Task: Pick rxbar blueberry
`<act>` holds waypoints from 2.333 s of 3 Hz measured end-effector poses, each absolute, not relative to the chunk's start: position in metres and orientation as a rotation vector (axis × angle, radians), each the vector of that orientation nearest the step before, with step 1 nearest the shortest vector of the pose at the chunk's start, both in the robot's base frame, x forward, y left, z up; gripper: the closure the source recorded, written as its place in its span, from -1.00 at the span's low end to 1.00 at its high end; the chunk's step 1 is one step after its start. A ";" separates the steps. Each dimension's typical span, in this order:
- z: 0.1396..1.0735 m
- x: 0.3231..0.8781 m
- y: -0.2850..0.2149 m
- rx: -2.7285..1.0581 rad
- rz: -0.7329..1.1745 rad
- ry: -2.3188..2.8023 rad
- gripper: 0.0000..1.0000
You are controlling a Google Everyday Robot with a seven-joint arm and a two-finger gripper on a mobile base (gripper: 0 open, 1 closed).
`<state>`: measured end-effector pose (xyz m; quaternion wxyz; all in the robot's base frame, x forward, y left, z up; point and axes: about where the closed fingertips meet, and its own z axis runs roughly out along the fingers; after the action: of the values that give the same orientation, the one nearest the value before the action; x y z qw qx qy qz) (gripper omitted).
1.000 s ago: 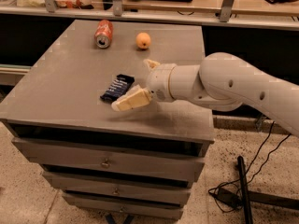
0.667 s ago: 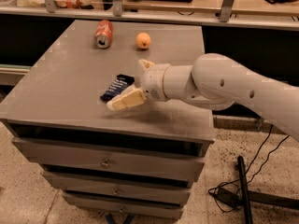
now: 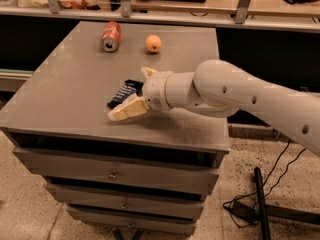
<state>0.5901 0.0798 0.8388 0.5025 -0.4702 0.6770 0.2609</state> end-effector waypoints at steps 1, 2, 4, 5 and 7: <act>0.834 0.597 0.084 -1.122 0.635 1.650 -1.00; 0.829 0.599 0.087 -1.104 0.655 1.667 -0.78; 0.822 0.597 0.091 -1.105 0.687 1.690 0.11; 0.823 0.597 0.091 -1.105 0.687 1.690 0.59; 0.874 0.609 0.076 -1.003 0.712 1.632 1.00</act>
Offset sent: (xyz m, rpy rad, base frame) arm 0.0122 0.0062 -0.0188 0.0367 0.0798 -0.0333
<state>0.6093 0.0764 0.8739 0.5220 -0.4186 0.6811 0.2973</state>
